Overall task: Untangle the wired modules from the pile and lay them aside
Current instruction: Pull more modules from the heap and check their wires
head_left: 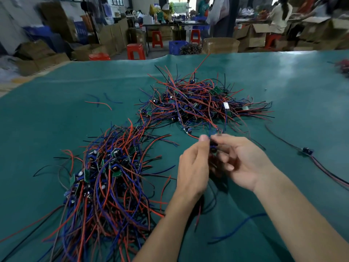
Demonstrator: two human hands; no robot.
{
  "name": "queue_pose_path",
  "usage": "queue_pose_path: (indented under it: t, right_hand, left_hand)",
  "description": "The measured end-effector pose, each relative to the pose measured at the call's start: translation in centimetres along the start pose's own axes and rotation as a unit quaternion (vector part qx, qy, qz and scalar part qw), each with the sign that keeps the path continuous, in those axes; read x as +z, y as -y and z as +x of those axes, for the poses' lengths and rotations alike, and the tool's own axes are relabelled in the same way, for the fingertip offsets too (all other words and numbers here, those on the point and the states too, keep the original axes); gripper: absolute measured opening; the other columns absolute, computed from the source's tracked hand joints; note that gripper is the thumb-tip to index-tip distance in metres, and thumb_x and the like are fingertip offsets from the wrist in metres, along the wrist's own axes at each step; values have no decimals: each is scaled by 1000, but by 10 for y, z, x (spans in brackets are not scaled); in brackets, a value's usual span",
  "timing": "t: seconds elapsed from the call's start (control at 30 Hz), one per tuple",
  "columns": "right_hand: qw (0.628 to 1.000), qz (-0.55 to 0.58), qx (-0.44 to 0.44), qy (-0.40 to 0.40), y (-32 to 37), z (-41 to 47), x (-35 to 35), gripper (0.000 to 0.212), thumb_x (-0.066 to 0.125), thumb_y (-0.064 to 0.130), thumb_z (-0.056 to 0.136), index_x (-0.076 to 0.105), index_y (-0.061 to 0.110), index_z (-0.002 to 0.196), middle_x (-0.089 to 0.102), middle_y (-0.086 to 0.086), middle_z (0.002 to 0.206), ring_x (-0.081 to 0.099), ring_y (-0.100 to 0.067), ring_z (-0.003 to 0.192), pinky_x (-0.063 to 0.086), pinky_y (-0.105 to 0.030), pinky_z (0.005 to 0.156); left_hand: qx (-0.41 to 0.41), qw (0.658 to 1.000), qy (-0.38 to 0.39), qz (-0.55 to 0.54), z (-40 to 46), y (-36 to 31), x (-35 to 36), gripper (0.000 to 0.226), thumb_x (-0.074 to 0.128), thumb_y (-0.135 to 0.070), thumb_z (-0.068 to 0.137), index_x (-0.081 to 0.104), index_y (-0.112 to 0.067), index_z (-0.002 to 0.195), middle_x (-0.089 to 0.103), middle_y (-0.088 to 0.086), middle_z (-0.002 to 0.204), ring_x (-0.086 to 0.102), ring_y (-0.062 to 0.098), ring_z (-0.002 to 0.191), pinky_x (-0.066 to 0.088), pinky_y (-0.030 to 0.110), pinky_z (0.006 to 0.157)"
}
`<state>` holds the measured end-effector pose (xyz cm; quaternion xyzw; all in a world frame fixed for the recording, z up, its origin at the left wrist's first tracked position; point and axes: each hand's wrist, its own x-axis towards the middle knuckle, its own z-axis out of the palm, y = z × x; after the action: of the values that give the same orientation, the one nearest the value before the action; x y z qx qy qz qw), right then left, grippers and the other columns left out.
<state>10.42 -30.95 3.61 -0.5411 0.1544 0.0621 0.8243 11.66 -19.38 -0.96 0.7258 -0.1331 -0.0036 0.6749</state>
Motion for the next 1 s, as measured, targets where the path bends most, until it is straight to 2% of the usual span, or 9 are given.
queue_pose_path:
  t: [0.07, 0.13, 0.23, 0.37, 0.5, 0.6, 0.7, 0.83, 1.0]
  right_hand:
    - [998, -3, -54, -25, -5, 5, -5, 12, 64, 4, 91, 60, 14, 86, 70, -6, 77, 41, -4, 35, 23, -16, 28]
    - [996, 5, -84, -34, -8, 7, -9, 11, 68, 1, 88, 65, 11, 92, 77, -9, 86, 44, -4, 38, 25, -15, 29]
    - [995, -14, -101, -25, -13, 11, -15, 16, 73, 4, 84, 73, 7, 100, 78, -10, 94, 48, -5, 44, 28, -15, 32]
    - [990, -58, -125, -23, -8, 11, -23, 28, 81, 10, 64, 80, 7, 92, 75, -5, 90, 48, -6, 49, 31, -17, 40]
    - [986, -68, -152, -19, -8, 13, -27, 25, 75, -5, 79, 77, 2, 103, 73, 0, 83, 46, -9, 55, 36, -17, 47]
    - [979, -107, -171, -18, -10, 14, -28, 23, 70, -5, 87, 76, 4, 106, 67, 2, 73, 42, -10, 55, 36, -17, 48]
    - [973, -117, -198, -15, -10, 13, -28, 14, 67, -5, 91, 76, 5, 96, 66, 2, 69, 45, -11, 53, 40, -17, 48]
    - [933, -205, -283, -82, -11, 14, -29, 20, 71, -1, 90, 76, 12, 77, 71, -3, 74, 55, -12, 54, 47, -22, 48]
    - [887, -268, -349, -139, -7, 18, -37, 19, 78, 11, 88, 75, 21, 72, 72, 2, 67, 62, -11, 52, 47, -21, 46]
  left_hand:
    - [19, 1000, -5, 8, 0, 0, 0, 50, 44, -52, 97, 67, -9, 85, 70, 19, 74, 64, 43, 68, 53, 57, 69]
    - [32, 999, -11, 12, 0, 1, 0, 33, 52, -33, 100, 65, -11, 81, 68, 19, 68, 62, 37, 58, 54, 52, 61]
    - [32, 999, -7, 26, 0, 4, 0, 29, 52, -20, 104, 65, -16, 79, 65, 15, 60, 58, 19, 47, 50, 33, 52]
    - [21, 999, 24, 16, 0, 2, 1, 28, 46, -7, 104, 66, -19, 87, 62, 4, 61, 52, 14, 46, 44, 25, 53]
    - [16, 999, 43, 19, 0, 3, 2, 25, 51, -8, 99, 70, -22, 92, 58, -4, 61, 54, 13, 48, 45, 26, 57]
    - [24, 999, 42, 16, -1, 2, 2, 16, 57, -19, 89, 73, -20, 93, 64, 8, 67, 61, 24, 56, 51, 35, 61]
    - [32, 999, 40, 17, -2, 4, 3, 14, 60, -15, 92, 73, -19, 98, 69, 2, 73, 68, 22, 59, 55, 35, 63]
    - [8, 999, 33, 3, -1, 5, 4, 25, 51, -6, 102, 68, -19, 92, 65, -3, 64, 61, 14, 47, 51, 27, 50]
    - [-5, 999, 35, 25, -2, 4, 4, 24, 48, -11, 103, 68, -17, 90, 65, 0, 60, 56, 17, 41, 55, 40, 47]
